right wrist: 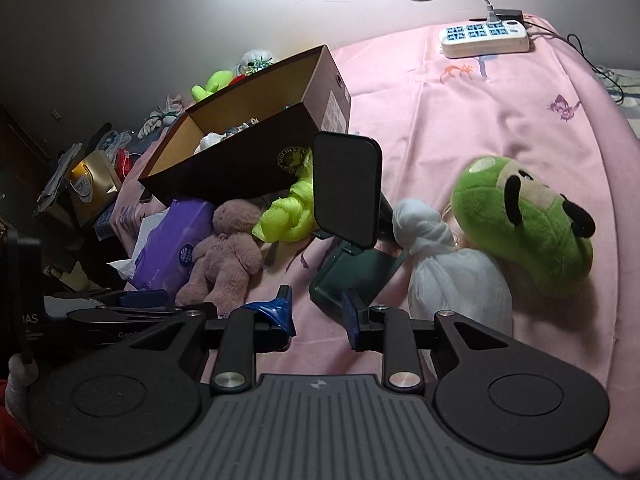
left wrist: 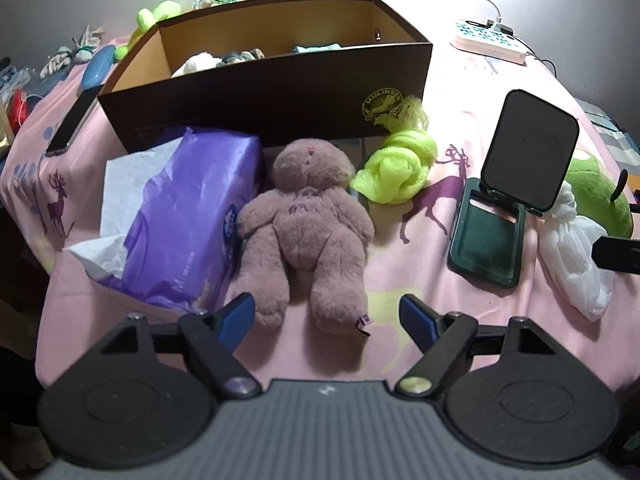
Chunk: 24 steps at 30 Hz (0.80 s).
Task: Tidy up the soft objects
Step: 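Move the left tool to the neon yellow-green fluffy yarn bundle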
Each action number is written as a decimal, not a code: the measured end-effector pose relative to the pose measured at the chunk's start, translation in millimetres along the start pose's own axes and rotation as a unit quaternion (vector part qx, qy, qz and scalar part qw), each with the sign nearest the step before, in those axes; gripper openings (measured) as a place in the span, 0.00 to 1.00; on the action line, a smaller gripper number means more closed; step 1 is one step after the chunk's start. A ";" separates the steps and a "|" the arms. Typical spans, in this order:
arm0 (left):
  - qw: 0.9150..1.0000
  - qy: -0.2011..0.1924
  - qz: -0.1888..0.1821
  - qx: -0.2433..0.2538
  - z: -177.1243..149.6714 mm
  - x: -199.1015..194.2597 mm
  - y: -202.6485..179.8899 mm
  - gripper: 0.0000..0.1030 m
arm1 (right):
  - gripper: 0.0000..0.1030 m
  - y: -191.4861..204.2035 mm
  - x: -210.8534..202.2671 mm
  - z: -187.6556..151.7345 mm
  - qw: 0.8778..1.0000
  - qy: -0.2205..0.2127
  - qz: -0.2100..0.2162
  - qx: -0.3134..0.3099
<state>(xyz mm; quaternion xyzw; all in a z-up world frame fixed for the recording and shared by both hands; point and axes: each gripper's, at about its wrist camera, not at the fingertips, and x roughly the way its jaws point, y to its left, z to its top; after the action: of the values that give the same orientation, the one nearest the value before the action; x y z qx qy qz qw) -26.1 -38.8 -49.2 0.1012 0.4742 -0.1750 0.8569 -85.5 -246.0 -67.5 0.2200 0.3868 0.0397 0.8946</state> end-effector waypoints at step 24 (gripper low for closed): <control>0.983 -0.076 -0.029 0.164 41.2 20.2 -47.3 0.79 | 0.11 -38.0 -24.8 -15.0 0.994 -0.019 -0.049 0.091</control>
<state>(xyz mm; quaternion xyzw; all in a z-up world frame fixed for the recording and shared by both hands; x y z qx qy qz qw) -2.9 -100.3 -44.9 0.2134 0.3749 -0.2824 0.8569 -117.2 -280.7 -76.0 0.2824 0.3819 -0.0441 0.8789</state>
